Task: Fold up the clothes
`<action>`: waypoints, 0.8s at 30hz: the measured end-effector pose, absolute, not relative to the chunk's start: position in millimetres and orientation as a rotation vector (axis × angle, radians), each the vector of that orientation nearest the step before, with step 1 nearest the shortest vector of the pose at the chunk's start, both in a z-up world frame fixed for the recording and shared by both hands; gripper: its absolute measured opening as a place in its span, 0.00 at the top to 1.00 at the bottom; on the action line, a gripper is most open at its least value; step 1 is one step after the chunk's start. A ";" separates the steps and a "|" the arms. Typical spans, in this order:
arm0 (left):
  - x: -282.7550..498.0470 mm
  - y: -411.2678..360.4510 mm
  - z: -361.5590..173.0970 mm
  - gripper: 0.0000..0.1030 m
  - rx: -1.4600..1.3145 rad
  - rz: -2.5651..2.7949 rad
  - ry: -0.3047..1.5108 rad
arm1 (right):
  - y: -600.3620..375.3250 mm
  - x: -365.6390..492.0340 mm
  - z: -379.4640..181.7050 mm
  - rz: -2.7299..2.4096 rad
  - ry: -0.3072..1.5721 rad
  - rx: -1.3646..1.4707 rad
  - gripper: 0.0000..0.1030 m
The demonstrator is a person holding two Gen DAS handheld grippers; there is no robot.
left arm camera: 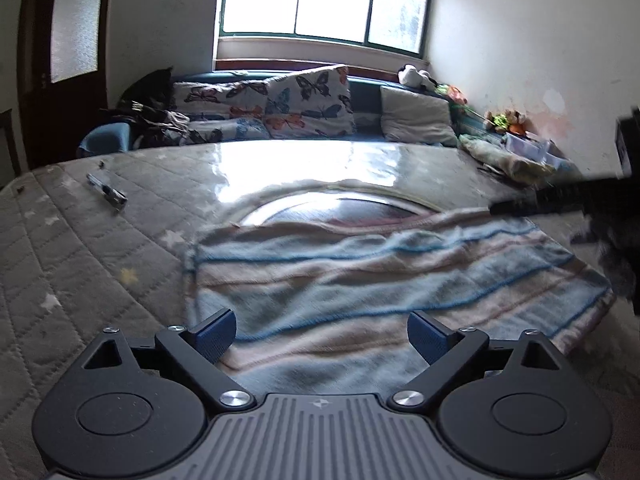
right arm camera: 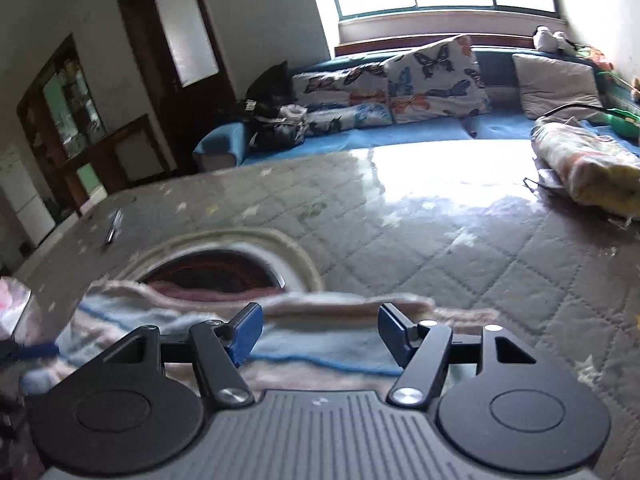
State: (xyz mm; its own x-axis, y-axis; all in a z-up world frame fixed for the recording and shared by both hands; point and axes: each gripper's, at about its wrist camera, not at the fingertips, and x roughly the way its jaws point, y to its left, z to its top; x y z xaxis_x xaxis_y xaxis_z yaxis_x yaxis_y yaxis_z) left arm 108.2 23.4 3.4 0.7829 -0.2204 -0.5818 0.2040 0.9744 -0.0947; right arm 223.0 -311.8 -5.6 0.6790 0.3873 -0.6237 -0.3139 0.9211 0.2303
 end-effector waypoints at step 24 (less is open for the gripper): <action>165.9 41.8 -7.6 0.12 0.071 -0.008 0.714 | -305.7 169.6 -5.7 0.342 0.712 -0.119 0.33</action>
State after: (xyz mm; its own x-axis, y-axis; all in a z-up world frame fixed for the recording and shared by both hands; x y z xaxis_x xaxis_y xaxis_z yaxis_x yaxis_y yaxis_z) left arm 165.9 41.8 -7.6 0.7560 0.0169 -0.6544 0.0313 0.9976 0.0620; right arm 169.6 -305.7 -5.7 0.7043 0.2668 -0.6578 -0.3468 0.9379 0.0091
